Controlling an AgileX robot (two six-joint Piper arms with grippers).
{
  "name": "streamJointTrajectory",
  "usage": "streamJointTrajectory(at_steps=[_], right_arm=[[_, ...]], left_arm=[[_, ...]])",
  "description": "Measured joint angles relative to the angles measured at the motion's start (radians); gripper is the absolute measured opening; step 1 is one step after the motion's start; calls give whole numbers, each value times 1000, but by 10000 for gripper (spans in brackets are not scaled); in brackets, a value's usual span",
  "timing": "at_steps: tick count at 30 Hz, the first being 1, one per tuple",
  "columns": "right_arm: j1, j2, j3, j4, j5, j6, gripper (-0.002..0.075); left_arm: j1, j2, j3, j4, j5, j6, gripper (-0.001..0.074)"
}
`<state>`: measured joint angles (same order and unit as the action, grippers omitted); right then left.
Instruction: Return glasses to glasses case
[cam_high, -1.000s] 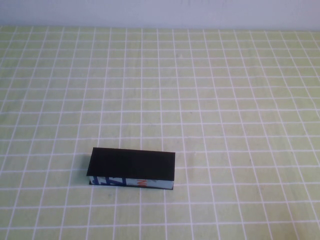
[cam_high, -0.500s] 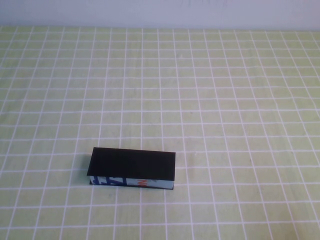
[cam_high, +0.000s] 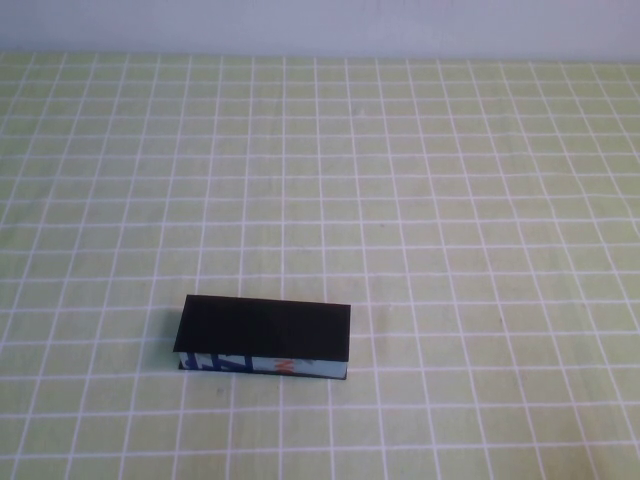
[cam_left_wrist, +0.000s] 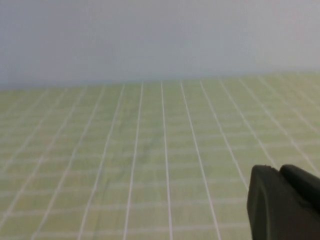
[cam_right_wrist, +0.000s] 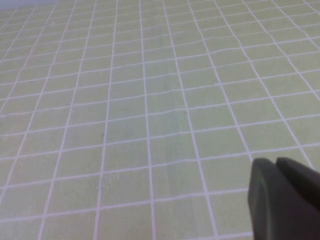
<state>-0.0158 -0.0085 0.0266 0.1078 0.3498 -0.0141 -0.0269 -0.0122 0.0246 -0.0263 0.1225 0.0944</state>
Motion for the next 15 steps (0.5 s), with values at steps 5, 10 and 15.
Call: streamJointTrajectory(at_steps=[5,10,15], right_arm=[[0,-1,0,2,0,0,-11],[0,-1,0,2,0,0,-11],[0,-1,0,5,0,0,-11]], left_arm=[[0,0,1,17,211,-15,-2],[0,0,2,26,259,-21,-2],[0,0,2,26,264,-21,-2]])
